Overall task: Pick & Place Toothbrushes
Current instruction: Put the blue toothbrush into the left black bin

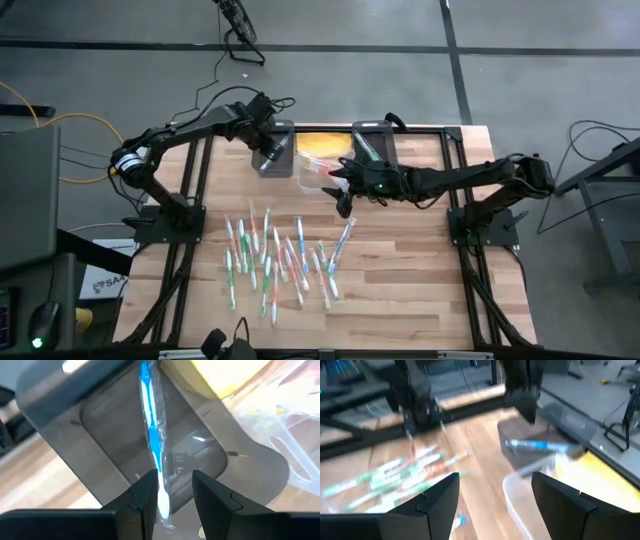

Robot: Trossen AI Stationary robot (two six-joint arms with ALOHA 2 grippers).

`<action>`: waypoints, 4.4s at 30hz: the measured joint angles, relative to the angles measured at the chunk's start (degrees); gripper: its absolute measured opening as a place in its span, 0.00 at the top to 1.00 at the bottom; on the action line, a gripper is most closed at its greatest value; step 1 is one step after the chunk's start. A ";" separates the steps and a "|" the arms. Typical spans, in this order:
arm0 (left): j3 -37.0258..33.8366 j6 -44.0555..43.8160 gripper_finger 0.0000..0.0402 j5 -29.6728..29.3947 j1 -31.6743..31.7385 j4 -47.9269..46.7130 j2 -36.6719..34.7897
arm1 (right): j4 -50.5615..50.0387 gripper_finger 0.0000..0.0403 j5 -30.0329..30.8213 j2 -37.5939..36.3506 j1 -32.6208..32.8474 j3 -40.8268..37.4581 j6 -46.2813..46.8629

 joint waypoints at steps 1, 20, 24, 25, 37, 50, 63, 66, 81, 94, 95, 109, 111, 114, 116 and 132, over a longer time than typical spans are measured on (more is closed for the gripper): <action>0.18 0.69 0.70 -0.02 0.00 0.04 -0.42 | -1.56 0.40 -0.06 0.00 0.31 0.00 0.02; -9.25 6.90 0.70 0.50 -7.45 12.79 -17.66 | -20.25 0.40 -13.96 8.40 5.76 -1.62 -27.91; -11.31 6.67 0.70 0.43 -9.12 14.13 -19.65 | -18.56 0.40 -13.91 13.43 6.25 -1.55 -30.10; -11.72 6.48 0.70 0.48 -9.16 13.81 -19.82 | -17.64 0.40 -13.70 14.55 6.30 -1.51 -30.60; -13.64 5.35 0.70 0.65 -9.42 14.72 -19.92 | -16.74 0.48 -15.24 21.12 6.25 -1.31 -29.23; -13.64 5.20 0.70 1.73 -9.40 16.07 -19.92 | -18.19 0.95 -17.82 20.20 6.30 -1.49 -21.06; -17.19 8.45 0.70 9.94 -9.86 24.77 -19.79 | -27.27 0.96 -4.94 6.18 8.83 -1.62 -4.11; -22.03 10.39 0.70 21.87 -9.79 35.88 -19.77 | -23.28 0.96 1.50 3.21 9.28 -1.58 -3.74; -34.17 11.22 0.70 31.90 -21.87 72.93 -19.77 | 12.26 0.96 6.44 6.15 5.24 -1.60 -13.73; -34.15 11.17 0.70 26.56 -24.04 78.68 -19.77 | 17.16 0.96 4.61 7.23 4.72 -1.53 -15.65; -34.15 10.88 0.70 26.59 -24.05 79.19 -19.77 | 17.18 0.96 4.41 7.24 4.54 -1.53 -15.61; -34.12 9.88 0.73 26.71 -24.04 81.11 -19.77 | 21.66 0.96 2.77 9.14 3.08 -1.51 -17.16; -34.10 9.88 0.80 26.70 -24.04 81.16 -19.77 | 21.71 0.96 2.73 9.14 3.08 -1.51 -17.14; -34.10 9.88 0.94 26.59 -24.01 81.05 -19.77 | 21.37 0.96 2.58 9.14 3.08 -1.51 -16.94; -34.10 9.88 0.96 26.56 -24.02 81.03 -19.77 | 21.36 0.96 2.48 9.12 3.10 -1.51 -16.94; -34.08 9.92 0.98 22.96 -24.01 79.14 -19.77 | 19.28 0.46 3.06 8.24 3.30 -1.53 -8.99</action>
